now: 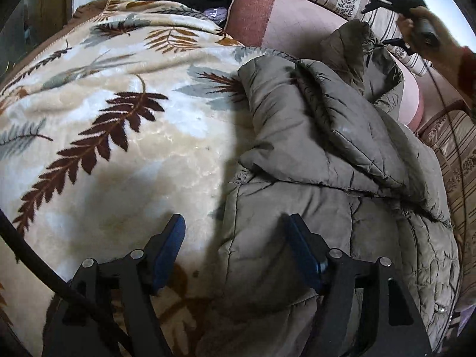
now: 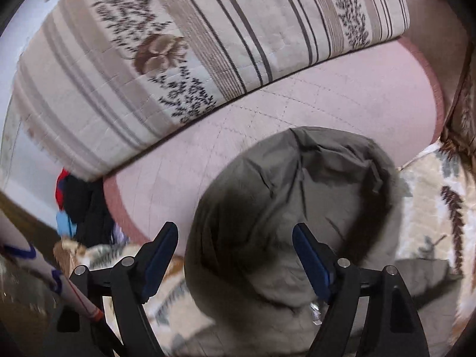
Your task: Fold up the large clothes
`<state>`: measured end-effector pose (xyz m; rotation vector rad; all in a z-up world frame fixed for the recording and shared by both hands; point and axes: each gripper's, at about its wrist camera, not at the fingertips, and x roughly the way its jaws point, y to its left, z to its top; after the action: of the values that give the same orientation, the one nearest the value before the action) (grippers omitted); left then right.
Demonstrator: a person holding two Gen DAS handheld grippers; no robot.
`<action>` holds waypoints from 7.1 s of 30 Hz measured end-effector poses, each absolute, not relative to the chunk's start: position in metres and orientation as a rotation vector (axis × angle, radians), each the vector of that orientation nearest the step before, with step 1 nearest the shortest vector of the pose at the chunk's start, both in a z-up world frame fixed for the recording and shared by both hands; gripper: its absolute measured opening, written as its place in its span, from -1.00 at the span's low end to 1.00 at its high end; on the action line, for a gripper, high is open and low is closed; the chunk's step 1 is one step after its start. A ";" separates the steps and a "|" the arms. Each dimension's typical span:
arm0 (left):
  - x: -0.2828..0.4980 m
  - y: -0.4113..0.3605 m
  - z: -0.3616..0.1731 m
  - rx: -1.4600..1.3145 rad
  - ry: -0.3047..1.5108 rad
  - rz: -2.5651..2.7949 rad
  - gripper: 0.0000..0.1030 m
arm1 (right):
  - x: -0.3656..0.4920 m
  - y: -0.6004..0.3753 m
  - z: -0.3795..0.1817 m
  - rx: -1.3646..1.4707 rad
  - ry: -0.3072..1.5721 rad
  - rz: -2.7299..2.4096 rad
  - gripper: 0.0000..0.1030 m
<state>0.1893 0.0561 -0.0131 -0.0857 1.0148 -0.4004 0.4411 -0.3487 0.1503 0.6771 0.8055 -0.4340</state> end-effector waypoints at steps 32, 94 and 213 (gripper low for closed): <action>0.163 0.063 0.014 -0.108 0.952 -0.482 0.47 | 0.220 -0.216 0.162 0.424 0.876 -0.154 -0.87; 0.162 0.060 0.015 -0.064 0.933 -0.472 0.47 | 0.217 -0.180 0.031 0.197 1.039 -0.330 0.02; 0.072 0.150 -0.013 -0.526 1.317 -0.846 0.40 | -0.158 -0.356 -0.014 0.980 0.958 -0.037 0.52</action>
<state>0.0716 0.1500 -0.0132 -0.5257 1.3168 -0.8457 -0.1579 -0.3558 -0.0136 0.9805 0.9580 -0.0371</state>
